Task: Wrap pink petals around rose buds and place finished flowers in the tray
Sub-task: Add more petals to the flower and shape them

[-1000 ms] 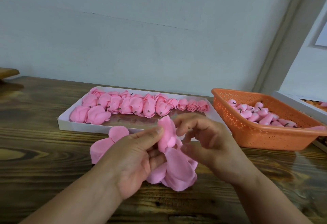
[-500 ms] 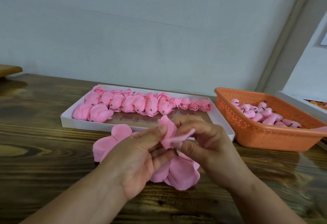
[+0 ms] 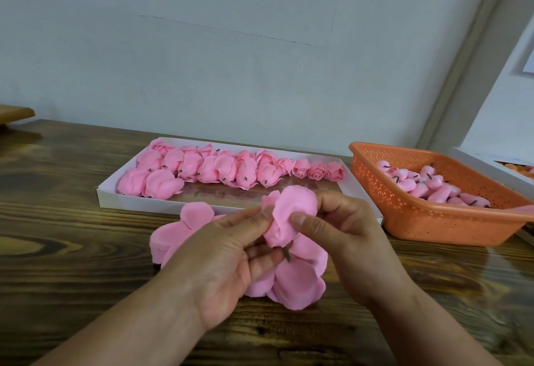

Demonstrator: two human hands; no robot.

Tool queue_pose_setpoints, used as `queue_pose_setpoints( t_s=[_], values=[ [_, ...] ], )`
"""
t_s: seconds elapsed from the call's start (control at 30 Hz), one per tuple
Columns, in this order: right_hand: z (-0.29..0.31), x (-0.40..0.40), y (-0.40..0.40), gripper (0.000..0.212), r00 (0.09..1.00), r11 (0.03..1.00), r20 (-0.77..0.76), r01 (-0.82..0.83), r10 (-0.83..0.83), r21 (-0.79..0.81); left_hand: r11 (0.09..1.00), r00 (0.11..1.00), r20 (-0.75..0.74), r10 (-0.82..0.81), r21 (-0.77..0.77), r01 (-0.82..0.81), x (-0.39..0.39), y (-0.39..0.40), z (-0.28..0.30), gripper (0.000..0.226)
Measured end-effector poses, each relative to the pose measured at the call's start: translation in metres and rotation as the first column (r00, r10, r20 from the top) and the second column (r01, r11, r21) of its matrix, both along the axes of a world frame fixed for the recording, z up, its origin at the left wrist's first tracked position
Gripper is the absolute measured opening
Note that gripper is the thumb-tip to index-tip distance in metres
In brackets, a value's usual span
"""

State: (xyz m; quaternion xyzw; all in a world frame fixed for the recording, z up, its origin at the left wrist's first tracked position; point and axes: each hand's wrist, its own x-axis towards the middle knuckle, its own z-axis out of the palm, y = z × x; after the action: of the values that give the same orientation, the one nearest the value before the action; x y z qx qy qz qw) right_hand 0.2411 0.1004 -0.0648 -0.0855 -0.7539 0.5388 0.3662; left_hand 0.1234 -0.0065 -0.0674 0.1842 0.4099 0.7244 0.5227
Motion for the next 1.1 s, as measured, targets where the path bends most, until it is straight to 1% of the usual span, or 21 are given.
queue_pose_setpoints(
  t_s=[0.07,0.23,0.3,0.4,0.47,0.53,0.57,0.63,0.7,0.83,0.93,1.03,1.1],
  values=[
    [0.000,0.000,0.000,0.007,1.000,0.999,-0.009,0.003,-0.002,0.032,1.000,1.000,-0.008,-0.006,0.024,0.006,0.000,-0.001,0.001,0.014],
    [0.001,0.001,0.001,0.006,0.998,0.998,-0.054,-0.018,0.021,0.065,0.997,0.997,-0.079,0.020,0.077,-0.013,0.001,-0.003,0.002,0.025],
    [0.004,0.003,0.002,0.004,0.995,0.993,-0.064,-0.064,0.071,0.103,0.995,0.993,-0.113,0.035,0.099,-0.023,0.001,-0.004,0.004,0.028],
    [0.009,0.008,0.003,0.003,0.980,0.969,-0.030,-0.190,0.197,0.160,0.989,0.991,-0.127,0.041,0.147,-0.022,0.000,-0.006,0.005,0.026],
    [0.012,0.009,0.002,0.012,0.972,0.958,-0.014,-0.228,0.234,0.172,0.987,0.991,-0.130,0.040,0.161,-0.019,-0.001,-0.006,0.005,0.029],
    [0.013,0.009,0.001,0.023,0.969,0.956,-0.012,-0.243,0.248,0.161,0.988,0.990,-0.129,0.050,0.154,-0.029,-0.001,-0.005,0.004,0.028],
    [0.014,0.008,0.001,0.022,0.968,0.957,-0.013,-0.245,0.250,0.152,0.988,0.989,-0.135,0.060,0.150,-0.039,0.000,-0.005,0.004,0.027],
    [0.014,0.008,0.001,0.012,0.970,0.959,-0.012,-0.239,0.243,0.150,0.987,0.983,-0.160,0.092,0.144,-0.069,0.001,-0.004,0.003,0.024],
    [0.012,0.007,0.000,0.008,0.974,0.962,-0.014,-0.223,0.228,0.156,0.983,0.974,-0.183,0.132,0.153,-0.104,0.003,-0.004,0.003,0.023],
    [0.009,0.007,-0.001,0.012,0.984,0.975,0.006,-0.179,0.180,0.135,0.973,0.957,-0.214,0.196,0.165,-0.163,0.003,-0.002,0.000,0.023],
    [0.010,0.006,-0.005,0.012,0.988,0.973,0.020,-0.154,0.153,0.170,0.967,0.941,-0.251,0.228,0.171,-0.188,0.002,-0.001,-0.003,0.027],
    [0.010,0.004,-0.013,0.025,0.998,0.983,0.036,-0.050,0.045,0.178,0.962,0.914,-0.316,0.254,0.183,-0.204,0.004,-0.001,-0.006,0.033],
    [0.009,0.001,-0.017,0.021,0.999,0.986,0.021,0.022,-0.026,0.164,0.956,0.887,-0.369,0.277,0.194,-0.218,0.007,-0.001,-0.007,0.037]
  ],
)
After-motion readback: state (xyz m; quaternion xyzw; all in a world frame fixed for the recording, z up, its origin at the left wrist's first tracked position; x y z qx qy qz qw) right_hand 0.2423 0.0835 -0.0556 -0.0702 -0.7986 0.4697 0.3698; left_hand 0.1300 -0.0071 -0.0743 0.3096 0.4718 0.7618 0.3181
